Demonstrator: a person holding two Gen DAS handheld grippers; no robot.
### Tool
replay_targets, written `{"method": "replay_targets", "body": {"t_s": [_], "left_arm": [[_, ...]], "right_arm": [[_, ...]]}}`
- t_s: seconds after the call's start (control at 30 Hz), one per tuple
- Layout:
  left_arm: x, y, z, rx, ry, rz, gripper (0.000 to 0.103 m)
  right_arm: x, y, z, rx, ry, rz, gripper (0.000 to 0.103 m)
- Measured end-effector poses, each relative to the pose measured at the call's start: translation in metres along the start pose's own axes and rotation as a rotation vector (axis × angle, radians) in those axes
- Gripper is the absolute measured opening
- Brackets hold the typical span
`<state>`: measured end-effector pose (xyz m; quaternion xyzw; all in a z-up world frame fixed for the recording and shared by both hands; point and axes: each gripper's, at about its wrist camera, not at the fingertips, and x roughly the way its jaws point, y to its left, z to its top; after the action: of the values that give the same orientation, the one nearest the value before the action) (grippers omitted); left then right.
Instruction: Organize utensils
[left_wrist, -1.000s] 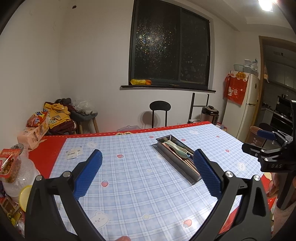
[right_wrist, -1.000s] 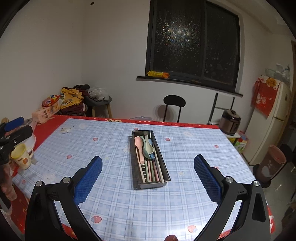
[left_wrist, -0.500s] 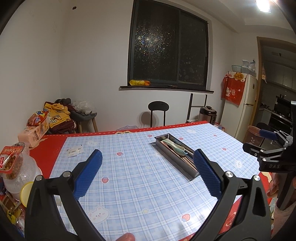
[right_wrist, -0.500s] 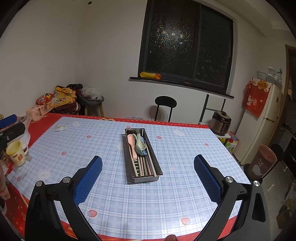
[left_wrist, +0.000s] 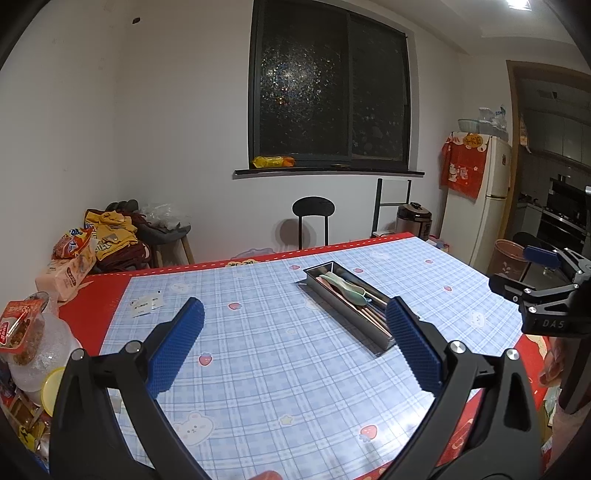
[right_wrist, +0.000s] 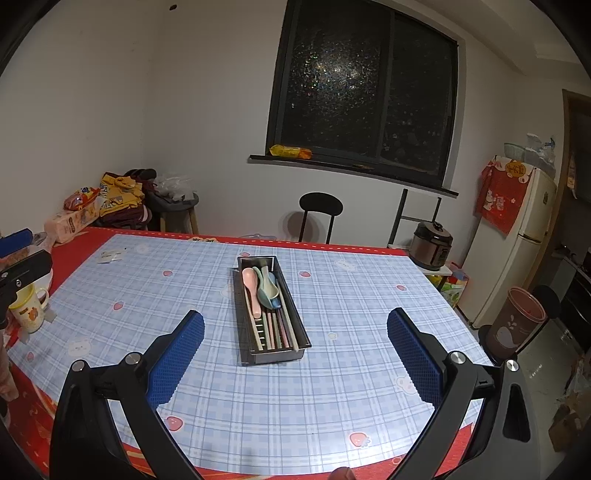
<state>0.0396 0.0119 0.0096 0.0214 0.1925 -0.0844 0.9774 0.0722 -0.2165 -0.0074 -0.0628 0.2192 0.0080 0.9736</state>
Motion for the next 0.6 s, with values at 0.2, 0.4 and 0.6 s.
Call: {"method": "replay_targets", "body": {"t_s": [0.2,0.4,0.6], "left_arm": [[0.0017,-0.0051,-0.0004,-0.005,0.005,-0.029,0.097],[0.0028,-0.0095,-0.0004,0.005,0.002,-0.039,0.097],[0.0059,-0.0090,-0.0010,-0.008,0.016,-0.024,0.097]], "right_arm": [[-0.0006,-0.0050,-0.0006,0.005,-0.002,-0.010,0.097],[-0.0009,-0.0073,-0.0005,0.001,-0.006,-0.021,0.097],[-0.0017,-0.0074,-0.0008,0.001,-0.006,-0.024,0.097]]}}
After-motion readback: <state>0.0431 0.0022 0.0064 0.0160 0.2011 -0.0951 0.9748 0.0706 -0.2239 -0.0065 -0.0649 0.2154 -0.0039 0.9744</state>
